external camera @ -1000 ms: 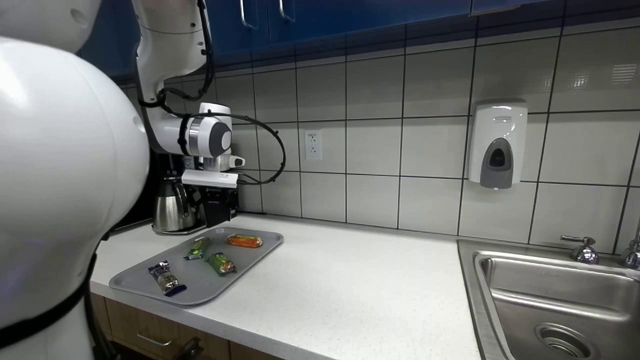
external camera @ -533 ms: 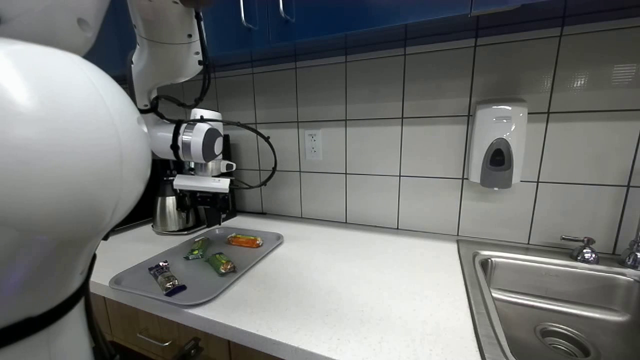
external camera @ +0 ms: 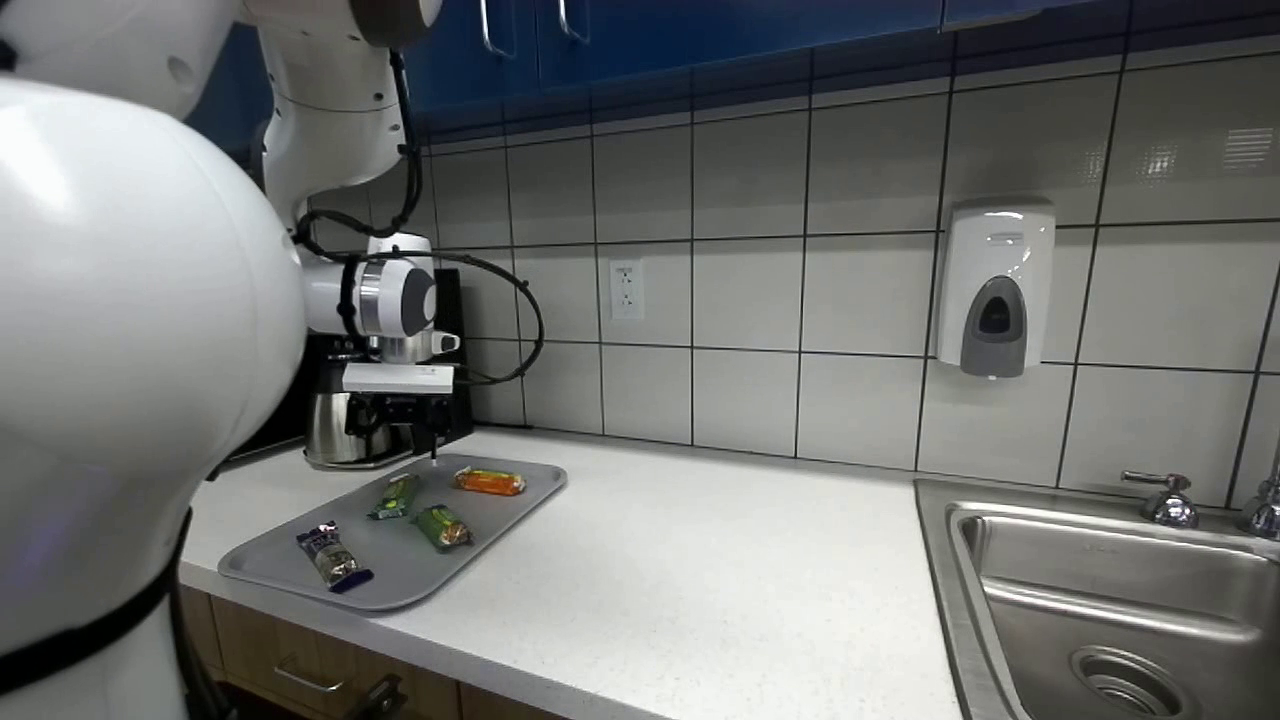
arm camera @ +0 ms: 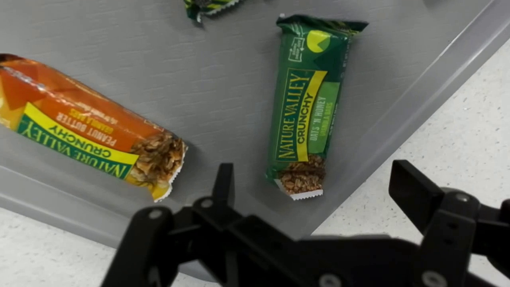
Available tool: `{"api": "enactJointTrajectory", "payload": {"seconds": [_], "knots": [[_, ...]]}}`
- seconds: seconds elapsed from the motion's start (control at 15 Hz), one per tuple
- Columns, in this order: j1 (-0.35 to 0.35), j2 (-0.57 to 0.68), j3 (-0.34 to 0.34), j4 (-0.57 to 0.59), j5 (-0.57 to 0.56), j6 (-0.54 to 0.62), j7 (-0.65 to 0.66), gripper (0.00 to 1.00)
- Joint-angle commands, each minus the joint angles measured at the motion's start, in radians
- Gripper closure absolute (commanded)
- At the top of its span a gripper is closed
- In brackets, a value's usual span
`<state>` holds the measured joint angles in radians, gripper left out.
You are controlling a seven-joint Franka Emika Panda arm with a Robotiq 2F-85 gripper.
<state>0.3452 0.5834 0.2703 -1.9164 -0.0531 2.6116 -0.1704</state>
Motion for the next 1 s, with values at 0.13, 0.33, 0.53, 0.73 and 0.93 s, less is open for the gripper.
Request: {"api": "enactJointTrajectory", "payload": {"seconds": [0.13,0.33,0.53,0.73,0.93], "knots": [[0.062,0.028,-0.045,0.05,-0.084,-0.027,0.07,0.0],[0.102,0.033,-0.075,0.053,-0.125,-0.026,0.122,0.0],[0.14,0.039,-0.101,0.054,-0.158,-0.03,0.181,0.0],[0.169,0.048,-0.122,0.057,-0.179,-0.035,0.235,0.0],[0.191,0.064,-0.139,0.067,-0.188,-0.04,0.283,0.0]]}}
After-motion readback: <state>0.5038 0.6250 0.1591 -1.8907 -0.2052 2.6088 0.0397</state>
